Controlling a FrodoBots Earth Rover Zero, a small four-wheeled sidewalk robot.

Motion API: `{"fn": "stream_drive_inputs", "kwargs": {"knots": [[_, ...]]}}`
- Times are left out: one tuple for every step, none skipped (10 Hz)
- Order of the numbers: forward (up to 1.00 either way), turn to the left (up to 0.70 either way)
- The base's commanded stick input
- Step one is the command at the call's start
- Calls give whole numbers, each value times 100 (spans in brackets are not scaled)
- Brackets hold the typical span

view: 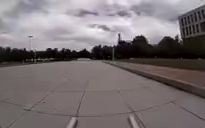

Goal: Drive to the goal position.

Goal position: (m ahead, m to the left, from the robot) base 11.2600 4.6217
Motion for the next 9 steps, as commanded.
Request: {"fn": "stream_drive_inputs", "kwargs": {"knots": [[70, 1], [70, 1], [70, 1], [70, 1], [70, 1], [70, 1], [70, 1], [70, 1], [70, 1]]}}
